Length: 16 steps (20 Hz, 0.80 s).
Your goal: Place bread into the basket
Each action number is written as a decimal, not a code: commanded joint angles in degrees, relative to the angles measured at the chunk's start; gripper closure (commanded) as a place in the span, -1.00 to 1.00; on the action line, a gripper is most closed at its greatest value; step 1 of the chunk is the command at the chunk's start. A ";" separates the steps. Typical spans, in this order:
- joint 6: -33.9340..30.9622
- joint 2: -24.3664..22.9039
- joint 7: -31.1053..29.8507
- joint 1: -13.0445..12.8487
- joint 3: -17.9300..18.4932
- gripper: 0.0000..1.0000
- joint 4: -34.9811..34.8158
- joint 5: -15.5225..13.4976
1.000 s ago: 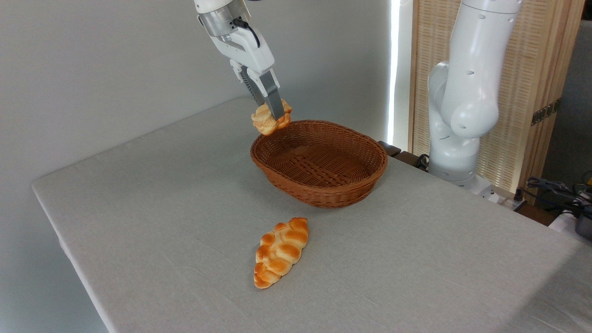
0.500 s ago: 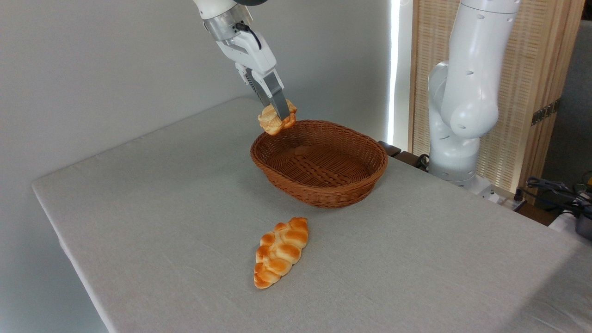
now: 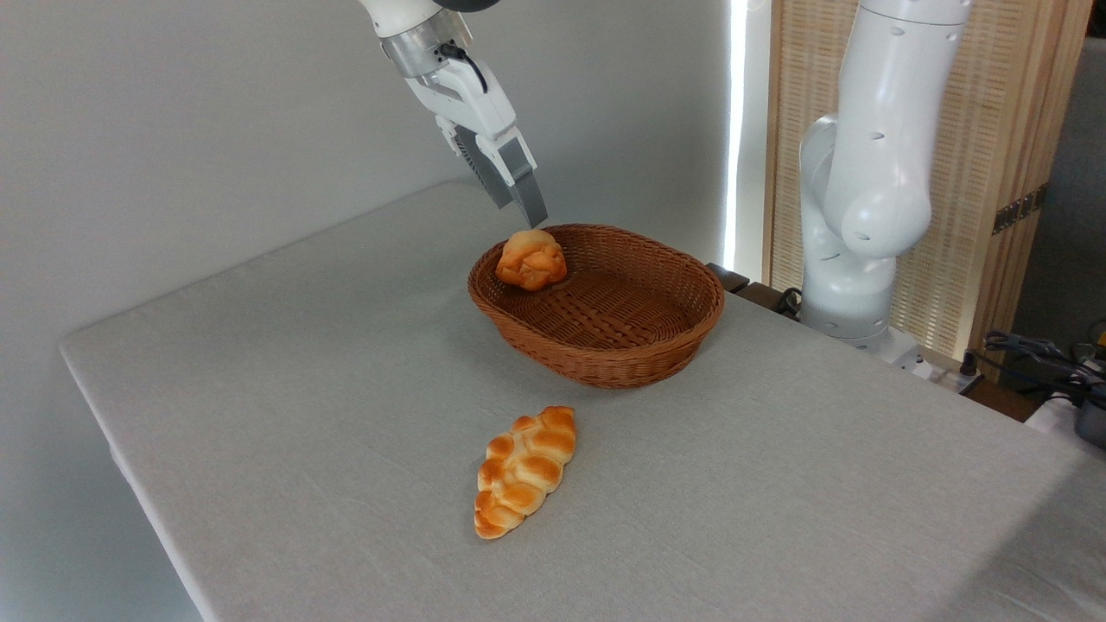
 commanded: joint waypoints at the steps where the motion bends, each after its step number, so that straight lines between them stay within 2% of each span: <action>1: 3.70 -0.81 1.69 1.02 2.35 -1.00 0.59 0.45; 3: 7.74 -0.90 2.83 2.69 4.03 -1.00 0.68 0.71; 9: 20.31 -0.64 9.33 14.37 4.21 -1.00 0.68 1.32; 11: 22.35 -0.11 11.53 16.84 4.29 -1.00 0.68 2.64; 16: 23.85 1.47 18.29 23.51 4.73 -1.00 0.68 2.73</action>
